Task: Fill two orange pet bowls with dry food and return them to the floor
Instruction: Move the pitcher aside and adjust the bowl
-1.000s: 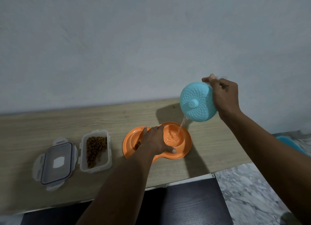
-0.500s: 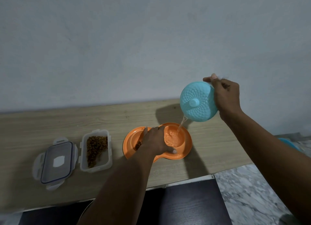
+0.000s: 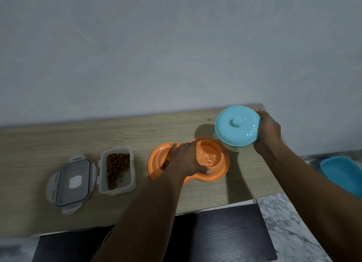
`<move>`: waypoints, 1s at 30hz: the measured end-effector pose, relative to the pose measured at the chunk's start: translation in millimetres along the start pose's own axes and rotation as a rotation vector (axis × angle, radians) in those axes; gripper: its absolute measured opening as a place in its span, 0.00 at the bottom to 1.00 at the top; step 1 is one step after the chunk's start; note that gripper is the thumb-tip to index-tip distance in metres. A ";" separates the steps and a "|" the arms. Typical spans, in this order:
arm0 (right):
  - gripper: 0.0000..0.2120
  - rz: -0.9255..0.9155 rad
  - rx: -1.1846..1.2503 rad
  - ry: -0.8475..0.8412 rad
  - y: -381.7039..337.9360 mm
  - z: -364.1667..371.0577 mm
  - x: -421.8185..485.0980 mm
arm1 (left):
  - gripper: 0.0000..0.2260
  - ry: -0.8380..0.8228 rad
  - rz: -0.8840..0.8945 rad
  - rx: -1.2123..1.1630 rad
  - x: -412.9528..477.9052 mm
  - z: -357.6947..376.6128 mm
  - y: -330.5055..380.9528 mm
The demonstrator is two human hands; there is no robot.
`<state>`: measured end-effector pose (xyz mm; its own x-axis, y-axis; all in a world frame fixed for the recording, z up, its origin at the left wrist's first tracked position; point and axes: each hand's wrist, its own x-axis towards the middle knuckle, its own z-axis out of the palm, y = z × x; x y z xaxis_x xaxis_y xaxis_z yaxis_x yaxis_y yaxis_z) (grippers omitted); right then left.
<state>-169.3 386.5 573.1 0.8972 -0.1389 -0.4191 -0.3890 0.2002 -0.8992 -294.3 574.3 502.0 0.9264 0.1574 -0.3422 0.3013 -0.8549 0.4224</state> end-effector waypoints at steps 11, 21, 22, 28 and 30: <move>0.08 0.123 0.173 0.000 4.8 24.7 49.3 | 0.54 0.002 -0.011 -0.019 -0.5 0.0 2.1; 0.18 0.130 0.155 0.003 5.4 43.6 105.3 | 0.55 0.001 -0.032 -0.029 4.0 2.7 -0.2; 0.17 0.135 0.145 0.000 4.0 45.1 103.9 | 0.55 -0.001 -0.034 -0.028 4.4 2.6 -0.3; 0.21 0.141 0.003 0.004 -5.5 42.3 85.3 | 0.55 0.004 -0.031 -0.033 7.5 5.7 -3.5; 0.28 0.115 -0.140 0.075 -4.3 36.3 81.7 | 0.58 0.018 -0.023 -0.014 7.8 9.6 -7.0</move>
<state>-86.7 409.5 547.3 0.8292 -0.1963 -0.5234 -0.5178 0.0828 -0.8515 -291.4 576.8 488.2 0.9232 0.1859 -0.3364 0.3254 -0.8439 0.4266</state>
